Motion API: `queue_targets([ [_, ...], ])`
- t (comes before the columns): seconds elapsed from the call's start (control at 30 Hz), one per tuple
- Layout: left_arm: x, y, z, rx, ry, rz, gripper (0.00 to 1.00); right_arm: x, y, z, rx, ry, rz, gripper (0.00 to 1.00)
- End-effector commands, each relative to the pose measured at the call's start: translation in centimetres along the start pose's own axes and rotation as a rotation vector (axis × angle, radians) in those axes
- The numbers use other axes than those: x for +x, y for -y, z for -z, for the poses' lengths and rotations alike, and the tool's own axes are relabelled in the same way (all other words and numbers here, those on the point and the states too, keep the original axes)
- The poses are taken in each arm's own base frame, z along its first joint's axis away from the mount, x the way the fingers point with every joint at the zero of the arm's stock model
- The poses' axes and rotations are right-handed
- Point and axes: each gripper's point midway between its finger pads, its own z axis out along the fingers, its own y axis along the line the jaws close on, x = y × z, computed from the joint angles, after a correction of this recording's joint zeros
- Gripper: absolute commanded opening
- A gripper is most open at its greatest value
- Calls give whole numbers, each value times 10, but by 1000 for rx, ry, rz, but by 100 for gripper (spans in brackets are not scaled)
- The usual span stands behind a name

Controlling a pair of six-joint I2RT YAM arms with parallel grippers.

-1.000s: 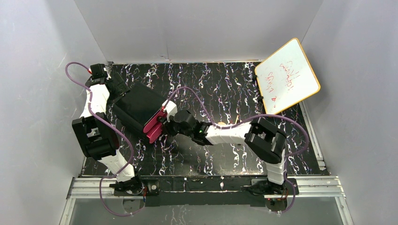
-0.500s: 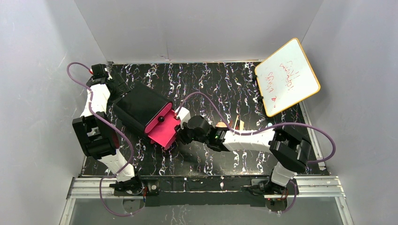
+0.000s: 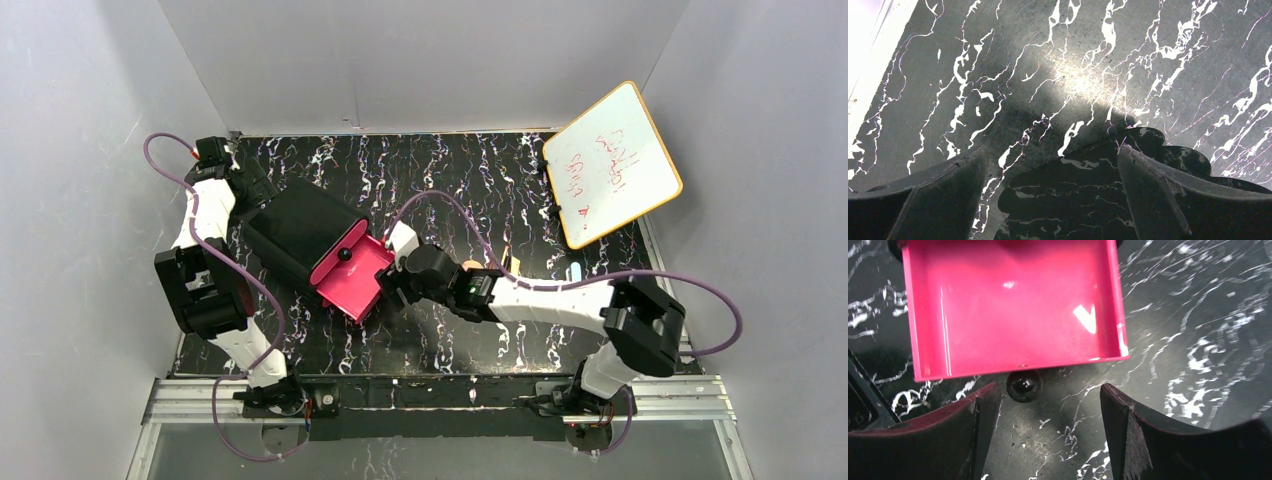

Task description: Organize the makeup

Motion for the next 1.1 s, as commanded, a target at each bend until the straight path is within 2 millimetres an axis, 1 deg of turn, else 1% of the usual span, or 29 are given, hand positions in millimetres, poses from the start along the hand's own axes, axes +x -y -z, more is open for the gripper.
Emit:
queue_targets([
  [0.0, 11, 3, 6, -2, -51, -43, 98, -79, 23, 40, 143, 139, -1, 81],
  [0.07, 10, 3, 6, 1, -49, -43, 98, -77, 42, 51, 233, 103, 14, 81],
  [0.17, 10, 4, 7, 3, -48, -41, 98, -62, 67, 62, 286, 63, -22, 78],
  [0.27, 11, 5, 8, 9, -48, -41, 98, -37, 94, 65, 313, 9, -107, 75],
  [0.37, 10, 6, 9, 13, -45, -42, 99, -4, 125, 61, 349, -97, -199, 75],
  [0.43, 10, 6, 10, 14, -44, -42, 98, 16, 142, 56, 366, -161, -231, 77],
  [0.5, 10, 6, 11, 16, -41, -42, 98, 30, 148, 48, 365, -212, -245, 78],
  [0.6, 9, 7, 13, 17, -39, -41, 98, 46, 152, 37, 353, -260, -264, 78],
  [0.77, 8, 8, 14, 19, -35, -45, 98, 70, 154, 24, 345, -317, -291, 70],
  [0.8, 9, 8, 14, 21, -36, -45, 98, 75, 155, 24, 349, -332, -293, 68],
  [0.87, 8, 8, 14, 21, -35, -44, 99, 86, 158, 24, 368, -358, -297, 62],
  [0.9, 8, 8, 14, 20, -35, -44, 99, 90, 160, 25, 375, -364, -298, 60],
  [1.07, 8, 8, 13, 20, -38, -43, 98, 104, 170, 31, 409, -377, -317, 59],
])
